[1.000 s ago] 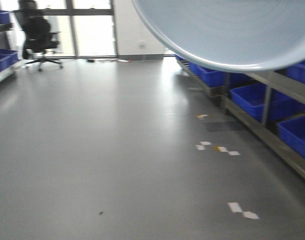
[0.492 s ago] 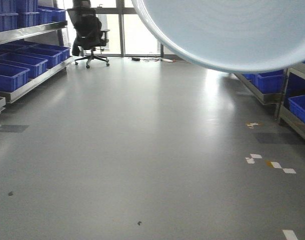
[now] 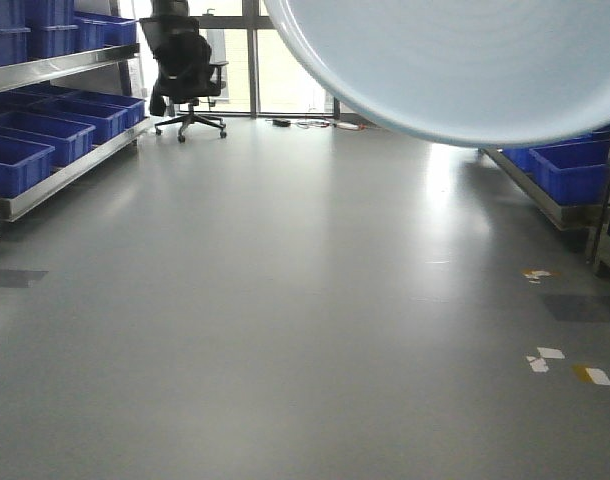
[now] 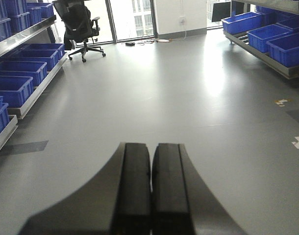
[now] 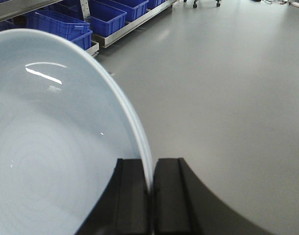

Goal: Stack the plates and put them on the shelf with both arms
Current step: 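Hold the plates aloft in the right gripper while driving to the bin shelf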

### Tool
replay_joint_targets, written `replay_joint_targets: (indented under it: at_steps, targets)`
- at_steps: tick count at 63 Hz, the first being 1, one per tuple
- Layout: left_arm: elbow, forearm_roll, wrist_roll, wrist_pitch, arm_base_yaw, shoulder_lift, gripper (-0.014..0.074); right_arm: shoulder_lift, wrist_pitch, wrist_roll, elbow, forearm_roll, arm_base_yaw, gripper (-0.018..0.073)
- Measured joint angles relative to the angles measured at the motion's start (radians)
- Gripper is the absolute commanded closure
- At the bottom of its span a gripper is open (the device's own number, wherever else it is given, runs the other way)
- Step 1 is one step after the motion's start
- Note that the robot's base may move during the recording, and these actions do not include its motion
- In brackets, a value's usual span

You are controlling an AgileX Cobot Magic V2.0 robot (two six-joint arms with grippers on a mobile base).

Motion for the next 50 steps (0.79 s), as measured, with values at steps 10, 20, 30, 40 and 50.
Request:
replay_joint_targets:
  at_steps: [10, 20, 30, 40, 50]
  targets:
    - [0.0, 0.0, 0.0, 0.0, 0.0, 0.0, 0.0512, 0.0, 0.0, 0.0, 0.0, 0.0, 0.0, 0.0502]
    - [0.0, 0.0, 0.0, 0.0, 0.0, 0.0, 0.0512, 0.0, 0.0, 0.0, 0.0, 0.0, 0.0, 0.0502]
    - [0.0, 0.0, 0.0, 0.0, 0.0, 0.0, 0.0512, 0.0, 0.0, 0.0, 0.0, 0.0, 0.0, 0.0502]
    - [0.0, 0.0, 0.0, 0.0, 0.0, 0.0, 0.0512, 0.0, 0.0, 0.0, 0.0, 0.0, 0.0, 0.0502]
    - [0.0, 0.0, 0.0, 0.0, 0.0, 0.0, 0.0512, 0.0, 0.0, 0.0, 0.0, 0.0, 0.0, 0.0502]
